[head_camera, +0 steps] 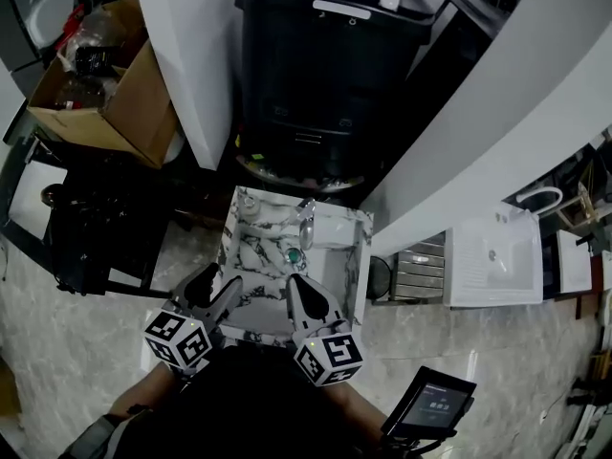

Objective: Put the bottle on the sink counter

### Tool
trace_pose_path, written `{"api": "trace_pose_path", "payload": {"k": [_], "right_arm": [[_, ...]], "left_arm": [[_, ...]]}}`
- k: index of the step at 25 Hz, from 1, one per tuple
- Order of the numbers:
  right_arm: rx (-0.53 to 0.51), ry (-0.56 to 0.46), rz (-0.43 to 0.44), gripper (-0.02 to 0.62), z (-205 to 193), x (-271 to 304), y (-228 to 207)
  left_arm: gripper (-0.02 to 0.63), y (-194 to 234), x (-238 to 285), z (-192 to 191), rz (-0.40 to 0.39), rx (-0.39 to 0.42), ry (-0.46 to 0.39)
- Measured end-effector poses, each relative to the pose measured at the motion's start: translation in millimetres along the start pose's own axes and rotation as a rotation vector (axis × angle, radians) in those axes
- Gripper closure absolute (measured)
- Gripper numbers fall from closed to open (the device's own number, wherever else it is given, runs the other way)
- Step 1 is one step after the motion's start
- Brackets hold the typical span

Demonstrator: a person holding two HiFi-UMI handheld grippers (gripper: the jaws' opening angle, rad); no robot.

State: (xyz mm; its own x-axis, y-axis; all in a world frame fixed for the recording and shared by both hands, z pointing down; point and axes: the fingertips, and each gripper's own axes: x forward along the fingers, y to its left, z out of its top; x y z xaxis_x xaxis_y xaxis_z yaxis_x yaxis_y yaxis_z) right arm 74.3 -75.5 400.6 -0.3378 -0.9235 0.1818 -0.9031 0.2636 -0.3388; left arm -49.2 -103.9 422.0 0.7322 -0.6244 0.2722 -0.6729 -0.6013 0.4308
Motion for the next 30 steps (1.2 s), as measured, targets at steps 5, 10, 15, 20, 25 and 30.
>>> {"api": "trace_pose_path", "payload": {"k": [5, 10, 15, 20, 25, 30], "right_arm": [[-0.056, -0.031, 0.016, 0.600, 26, -2, 10], [-0.058, -0.070, 0.053, 0.600, 49, -4, 19], [-0.084, -0.084, 0.081, 0.600, 50, 0, 30], [-0.079, -0.085, 0.064, 0.600, 45, -2, 25], [-0.066, -0.071, 0.052, 0.600, 38, 1, 22], [-0.066, -0.075, 0.049, 0.600, 40, 4, 21]], "left_arm": [[0.354, -11, -4, 23, -0.023, 0.006, -0.049], [0.354, -24, 1, 21, -0.052, 0.026, -0.036], [0.354, -21, 1, 25, -0.053, 0.032, -0.027], [0.354, -14, 5, 15, -0.044, -0.002, 0.002], [0.354, -11, 10, 7, -0.049, -0.017, 0.030], [0.354, -7, 13, 4, -0.050, -0.031, 0.049]]}}
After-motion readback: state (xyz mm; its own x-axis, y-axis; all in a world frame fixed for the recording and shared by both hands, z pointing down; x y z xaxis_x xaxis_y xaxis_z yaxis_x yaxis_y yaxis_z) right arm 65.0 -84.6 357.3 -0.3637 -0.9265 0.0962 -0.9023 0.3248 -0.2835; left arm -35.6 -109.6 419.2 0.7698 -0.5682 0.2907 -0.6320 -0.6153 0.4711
